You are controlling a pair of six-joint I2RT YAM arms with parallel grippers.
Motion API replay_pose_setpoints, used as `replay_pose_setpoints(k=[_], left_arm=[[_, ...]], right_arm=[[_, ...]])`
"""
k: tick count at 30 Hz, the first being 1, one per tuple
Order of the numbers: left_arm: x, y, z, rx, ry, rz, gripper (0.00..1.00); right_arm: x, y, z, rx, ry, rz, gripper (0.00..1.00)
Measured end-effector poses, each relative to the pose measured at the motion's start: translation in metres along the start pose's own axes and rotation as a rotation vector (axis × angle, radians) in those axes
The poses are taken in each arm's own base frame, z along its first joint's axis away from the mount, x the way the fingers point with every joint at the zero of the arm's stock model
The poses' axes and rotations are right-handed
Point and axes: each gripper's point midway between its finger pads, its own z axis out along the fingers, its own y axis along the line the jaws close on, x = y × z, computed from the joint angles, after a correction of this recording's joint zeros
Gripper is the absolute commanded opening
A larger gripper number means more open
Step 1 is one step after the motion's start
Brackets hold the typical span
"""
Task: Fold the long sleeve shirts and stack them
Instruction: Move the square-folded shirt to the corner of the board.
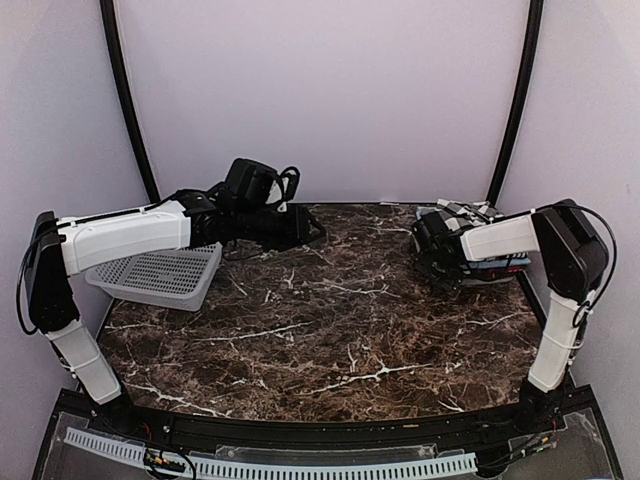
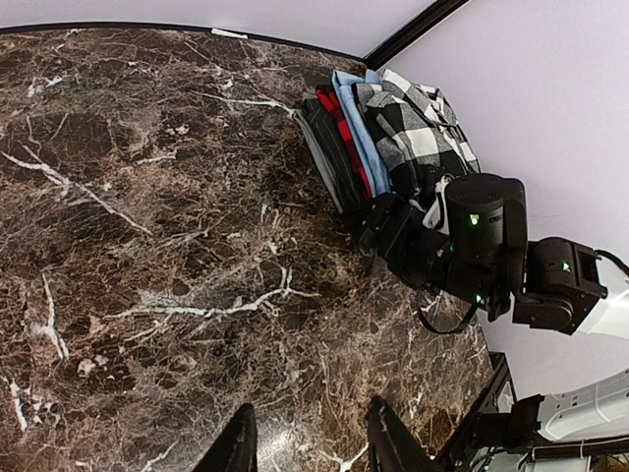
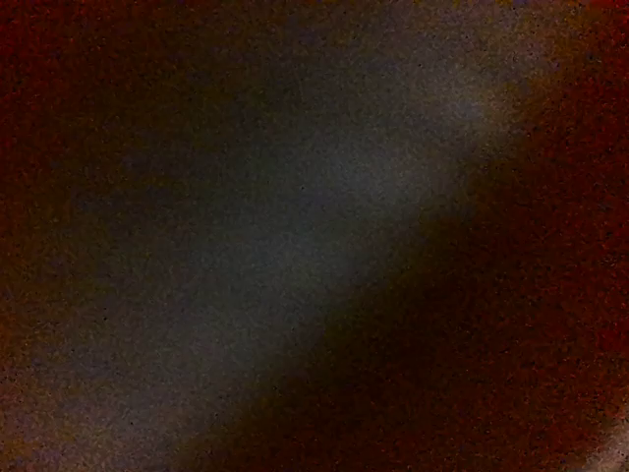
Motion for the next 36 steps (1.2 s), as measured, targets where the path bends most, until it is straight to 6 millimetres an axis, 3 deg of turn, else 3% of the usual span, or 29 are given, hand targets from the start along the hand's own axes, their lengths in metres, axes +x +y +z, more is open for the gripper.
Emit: replay_pose_setpoints(k=[7,16,23,32,36], left_arm=[[0.0,0.0,0.0,0.0,-0.001,-0.007,0.37],[-0.001,0.001,0.0,-0.005,-0.004,-0.009,0.37],[-0.002,0.006,-0.001,-0.027,-0.018,-0.008,0.38],[-0.009,0.009,-0.02,-0.053,-0.063,0.007,0.4],[-0.009,0.015,-0.031,-0.08,-0.084,0.022,0.46]], right_arm=[[-0.025,-0.001,0.014,-0.007,0.006,-0.004,0.87],[-0.021,-0.001,0.009,-0.039,0.03,-0.048,0.92],[0.0,-0.005,-0.012,-0.09,0.076,-0.111,0.96],[0.027,0.028,-0.062,-0.241,0.092,-0.227,0.99],[0.033,0.045,-0.091,-0.327,0.077,-0.299,0.99]])
